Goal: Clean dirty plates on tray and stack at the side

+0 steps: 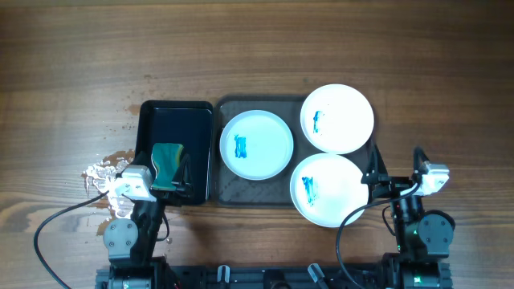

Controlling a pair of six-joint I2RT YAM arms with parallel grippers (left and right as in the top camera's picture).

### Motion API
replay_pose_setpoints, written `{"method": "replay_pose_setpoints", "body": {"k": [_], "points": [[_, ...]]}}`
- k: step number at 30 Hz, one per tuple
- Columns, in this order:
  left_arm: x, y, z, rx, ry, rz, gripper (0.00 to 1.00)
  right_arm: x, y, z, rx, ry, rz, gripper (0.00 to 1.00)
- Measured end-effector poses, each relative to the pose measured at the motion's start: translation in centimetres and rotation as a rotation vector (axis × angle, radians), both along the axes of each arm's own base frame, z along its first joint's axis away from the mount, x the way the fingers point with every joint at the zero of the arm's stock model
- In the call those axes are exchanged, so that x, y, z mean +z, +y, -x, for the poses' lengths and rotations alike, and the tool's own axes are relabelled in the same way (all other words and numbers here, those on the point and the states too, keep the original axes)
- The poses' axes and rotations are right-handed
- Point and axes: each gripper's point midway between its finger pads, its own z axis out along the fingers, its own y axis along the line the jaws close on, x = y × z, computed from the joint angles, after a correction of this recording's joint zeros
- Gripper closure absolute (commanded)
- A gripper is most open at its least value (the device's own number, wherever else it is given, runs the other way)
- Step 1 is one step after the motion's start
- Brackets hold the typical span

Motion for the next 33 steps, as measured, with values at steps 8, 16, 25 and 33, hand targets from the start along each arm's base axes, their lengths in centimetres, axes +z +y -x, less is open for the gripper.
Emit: {"method": "replay_pose_setpoints", "body": {"k": [8,16,25,33], "points": [[0.0,0.0,0.0,0.000,0.000,0.000,0.00,0.0,0.0,0.0,0.000,0.000,0.000,0.00],[0.0,0.0,0.0,0.000,0.000,0.000,0.00,0.0,0.0,0.0,0.000,0.000,0.000,0.00],[0.0,0.0,0.0,0.000,0.000,0.000,0.00,0.0,0.0,0.0,0.000,0.000,0.000,0.00],[-2.2,0.0,0.0,0.002,0.136,0.019,0.00,0.0,0.0,0.0,0.000,0.001,0.000,0.00]]}}
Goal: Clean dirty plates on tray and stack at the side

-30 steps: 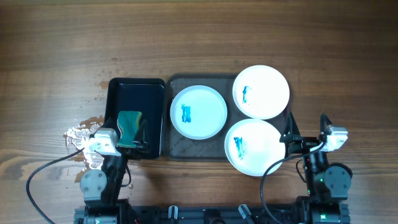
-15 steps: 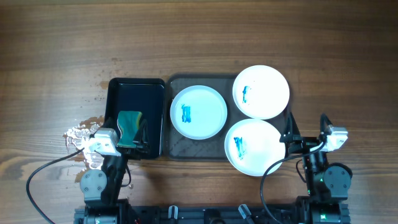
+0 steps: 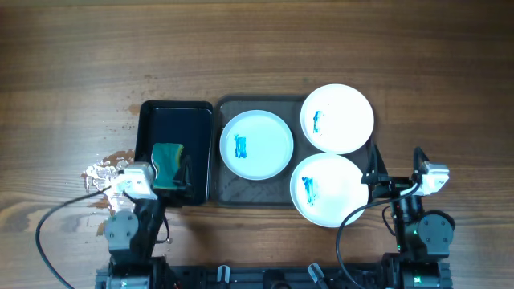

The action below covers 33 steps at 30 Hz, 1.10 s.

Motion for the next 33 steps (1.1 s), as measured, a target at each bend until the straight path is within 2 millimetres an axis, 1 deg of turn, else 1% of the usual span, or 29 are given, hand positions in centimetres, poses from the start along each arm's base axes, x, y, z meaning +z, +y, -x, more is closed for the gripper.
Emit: {"method": "replay_pose_setpoints", "body": {"k": [3,5,6,7,8,10,11,12,13,15,16,18,20,28,32,33], "points": [[-2.1,0.0,0.3,0.001,0.175,0.012,0.00,0.0,0.0,0.0,0.000,0.002,0.000,0.00],[-2.1,0.0,0.1,0.001,0.262,0.018,0.00,-0.1,0.0,0.0,0.000,0.005,0.000,0.00],[-1.7,0.0,-0.2,0.000,0.304,0.021,0.00,-0.1,0.0,0.0,0.000,0.005,0.000,0.00],[-1.4,0.0,-0.8,-0.001,0.357,0.024,0.00,-0.1,0.0,0.0,0.000,0.005,0.000,0.00],[-1.4,0.0,-1.0,-0.002,0.400,0.026,0.00,-0.1,0.0,0.0,0.000,0.005,0.000,0.00],[-1.4,0.0,-2.1,-0.001,0.546,0.034,0.00,-0.2,0.0,0.0,0.000,0.007,0.000,0.00],[-1.8,0.0,-1.9,-0.001,0.619,0.039,0.00,-0.2,0.0,0.0,0.000,0.008,0.000,0.00],[-1.9,0.0,-2.4,-0.002,0.701,0.043,0.00,-0.2,0.0,0.0,0.000,0.008,0.000,0.00],[-2.1,0.0,-2.3,-0.002,0.776,0.047,0.00,-0.2,0.0,0.0,0.000,0.008,0.000,0.00],[-2.5,0.0,-2.7,-0.003,0.861,0.051,0.00,-0.2,0.0,0.0,0.000,0.009,0.000,0.00],[-2.9,0.0,-2.7,-0.002,0.900,0.053,0.00,-0.2,0.0,0.0,0.000,0.009,0.000,0.00],[-4.3,0.0,-1.7,-0.002,0.987,0.058,0.00,-0.2,0.0,0.0,0.000,0.009,0.000,0.00],[-4.7,0.0,-1.5,-0.001,1.008,0.059,0.00,-0.2,0.0,0.0,0.000,0.009,0.000,0.00],[-4.7,0.0,-1.5,-0.001,1.009,0.059,0.00,-0.2,0.0,0.0,0.000,0.009,0.000,0.00],[-4.4,-0.2,-2.1,-0.008,0.982,0.063,0.00,-0.2,0.0,0.0,0.002,0.007,-0.002,0.00],[-4.4,-0.2,-2.2,-0.011,0.974,0.065,0.00,0.2,0.5,0.0,0.031,-0.004,-0.027,0.00]]}}
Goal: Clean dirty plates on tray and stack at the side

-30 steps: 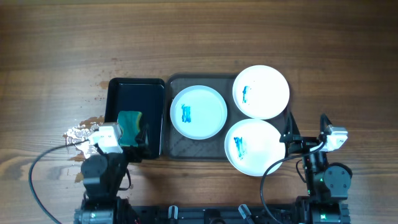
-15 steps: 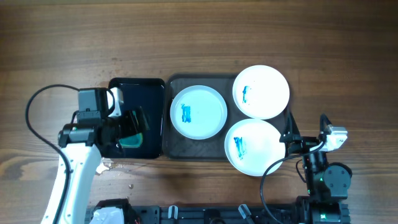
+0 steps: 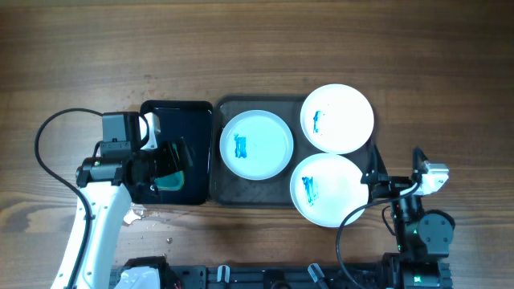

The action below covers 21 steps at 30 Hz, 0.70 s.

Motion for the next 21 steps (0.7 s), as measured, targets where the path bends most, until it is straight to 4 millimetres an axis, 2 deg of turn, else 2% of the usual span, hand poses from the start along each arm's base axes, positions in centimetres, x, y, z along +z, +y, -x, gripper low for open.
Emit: {"method": "replay_pose_setpoints", "body": {"k": [3,6,7,10,12,14,15,17,19,21], "points": [[0.1,-0.1,-0.2,-0.004,-0.011,0.008,0.00,0.3,2.5,0.4,0.149,-0.005,-0.034,0.00],[0.2,-0.2,-0.3,-0.006,-0.013,0.013,0.00,-0.2,4.6,1.3,0.268,0.131,-0.054,0.00],[0.2,-0.2,-0.3,-0.006,-0.015,0.013,0.00,0.1,4.9,1.6,0.286,0.197,-0.046,0.00],[0.2,-0.3,-0.4,0.006,-0.013,0.023,0.00,4.0,5.5,0.7,0.338,0.418,-0.049,0.00],[0.2,-0.3,-0.4,0.029,-0.007,0.032,0.00,4.1,6.1,-0.5,0.375,0.649,-0.101,0.00],[0.2,-0.2,-0.3,0.068,0.005,0.046,0.00,3.1,6.4,-2.2,0.393,0.890,-0.168,0.00],[0.2,-0.1,-0.3,0.091,0.010,0.048,0.00,1.9,6.6,-2.0,0.393,1.058,-0.212,0.00],[0.0,0.4,-0.1,0.132,0.028,0.036,0.00,0.1,6.7,-2.7,0.389,1.278,-0.268,0.00],[-0.3,0.9,0.9,0.167,0.091,0.007,0.00,-2.5,7.0,-3.2,0.402,1.404,-0.281,0.00],[-0.2,1.8,1.4,0.191,0.182,-0.044,0.00,-3.5,7.7,-3.2,0.426,1.439,-0.241,0.00]]}}
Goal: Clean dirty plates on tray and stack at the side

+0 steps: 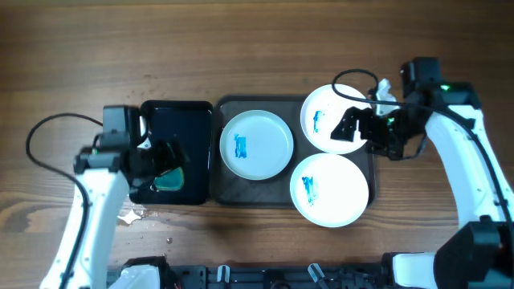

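Three white plates, each with a blue smear, lie on the dark grey tray (294, 106): one at the left (256, 144), one at the back right (328, 108) and one at the front right (329, 190). A green sponge (169, 178) lies in the black water tray (177, 112). My left gripper (163, 156) hangs low in that tray, just behind the sponge and hiding part of it. Its dark fingers blend into the tray. My right gripper (347, 126) is over the right part of the back right plate, its fingers apart and nothing between them.
Water drops and a wet patch (128, 215) lie on the wooden table in front of the black tray. The left arm's cable (36, 140) loops over the table at the left. The right arm (470, 152) spans the right side.
My right arm has left its rest pose at the front right and now reaches over the back right plate. My left gripper sits a little further left and lower in the black tray, by the sponge.
At first both arms were folded at the front edge, the sponge in the black tray and three smeared plates on the grey tray. Then my left arm had reached over the sponge. Now my right arm is out too, over the back right plate. No plate has moved.
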Controlling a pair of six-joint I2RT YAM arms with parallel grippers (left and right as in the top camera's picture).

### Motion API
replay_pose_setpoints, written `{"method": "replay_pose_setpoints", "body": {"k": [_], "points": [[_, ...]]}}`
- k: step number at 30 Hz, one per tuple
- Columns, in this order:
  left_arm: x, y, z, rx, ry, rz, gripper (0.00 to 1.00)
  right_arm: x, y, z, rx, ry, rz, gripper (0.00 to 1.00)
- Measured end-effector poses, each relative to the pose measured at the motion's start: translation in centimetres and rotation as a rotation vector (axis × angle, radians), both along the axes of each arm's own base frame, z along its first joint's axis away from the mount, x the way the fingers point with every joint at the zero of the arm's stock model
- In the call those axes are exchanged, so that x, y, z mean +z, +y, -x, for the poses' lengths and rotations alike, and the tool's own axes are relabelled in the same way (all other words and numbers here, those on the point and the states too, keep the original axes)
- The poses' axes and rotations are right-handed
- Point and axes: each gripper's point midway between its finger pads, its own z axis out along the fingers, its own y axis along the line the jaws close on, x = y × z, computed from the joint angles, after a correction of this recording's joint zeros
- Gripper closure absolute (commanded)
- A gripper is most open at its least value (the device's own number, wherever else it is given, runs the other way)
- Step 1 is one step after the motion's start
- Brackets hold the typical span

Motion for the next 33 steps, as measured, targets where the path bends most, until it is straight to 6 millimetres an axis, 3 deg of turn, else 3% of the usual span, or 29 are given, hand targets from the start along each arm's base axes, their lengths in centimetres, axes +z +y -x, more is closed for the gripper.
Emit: {"method": "replay_pose_setpoints", "body": {"k": [5,9,13,15,19,24,27,33], "points": [[1.3,1.0,-2.7,-0.083,0.077,-0.068,0.00,0.0,2.8,-0.9,0.112,-0.092,0.029,0.00],[-0.8,0.6,-3.8,-0.229,0.111,-0.061,0.00,0.1,3.8,-2.0,0.146,-0.158,0.041,0.00],[-1.2,-0.4,-5.2,-0.369,0.050,-0.034,0.16,0.1,3.5,-2.8,0.143,-0.192,0.061,0.00],[-1.2,-0.4,-5.2,-0.416,0.040,-0.034,0.21,0.1,3.5,-2.7,0.143,-0.190,0.064,0.00],[-1.7,0.4,-4.3,-0.434,0.087,-0.036,0.20,0.0,3.4,-2.5,0.143,-0.181,0.065,0.00],[-4.0,1.4,-3.8,-0.405,0.173,-0.014,0.26,0.0,3.4,-2.3,0.143,-0.169,0.066,0.00],[-5.6,1.2,-3.3,-0.404,0.235,0.011,0.23,-0.1,3.3,-2.2,0.143,-0.164,0.069,0.00],[-7.9,1.0,-2.0,-0.404,0.340,0.053,0.40,-0.1,3.3,-2.1,0.143,-0.160,0.070,0.00]]}}
